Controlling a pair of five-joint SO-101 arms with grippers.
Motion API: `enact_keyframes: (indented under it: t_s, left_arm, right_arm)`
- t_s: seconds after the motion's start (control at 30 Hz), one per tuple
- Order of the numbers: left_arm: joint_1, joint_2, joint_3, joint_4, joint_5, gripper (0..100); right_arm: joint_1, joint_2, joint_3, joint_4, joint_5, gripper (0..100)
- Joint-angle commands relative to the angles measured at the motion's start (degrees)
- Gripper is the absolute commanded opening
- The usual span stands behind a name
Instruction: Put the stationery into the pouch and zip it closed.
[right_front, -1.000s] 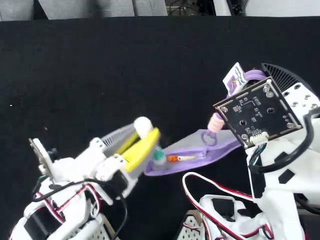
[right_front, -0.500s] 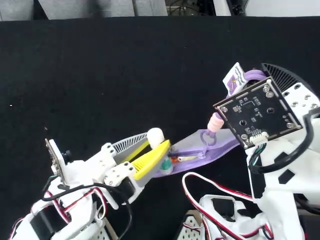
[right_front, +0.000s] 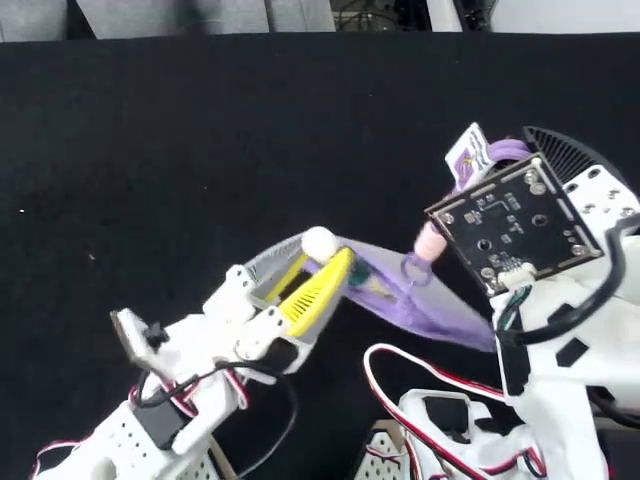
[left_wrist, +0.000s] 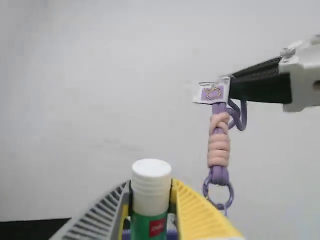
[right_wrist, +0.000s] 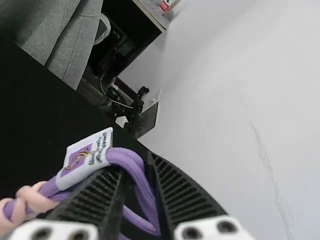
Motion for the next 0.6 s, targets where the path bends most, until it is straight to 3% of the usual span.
enact_keyframes:
  t_s: [0.0,0.23,0.37,0.43,0.57]
  left_arm:
    - [4.4,0.9,-2.6,-2.5,-0.6,3]
    - [6.5,12.6,-8.0,-2.5,-0.5,3]
    - [6.2,27.4,-16.5,-3.5,7.1,3]
    - [6.2,35.4,-20.4,-7.3,9.6,3]
    - [8.0,49.8,-23.6,-18.5,8.0,3]
  right_arm:
    - [0.9,0.0,0.2,0.1,0.2,1.1]
    - [0.9,0.0,0.2,0.1,0.1,1.1]
    - [0.9,0.0,0.2,0.1,0.1,1.1]
    - [0.9,0.0,0.2,0.1,0.1,1.1]
    - [1.0,0.0,0.2,0.1,0.3,1.1]
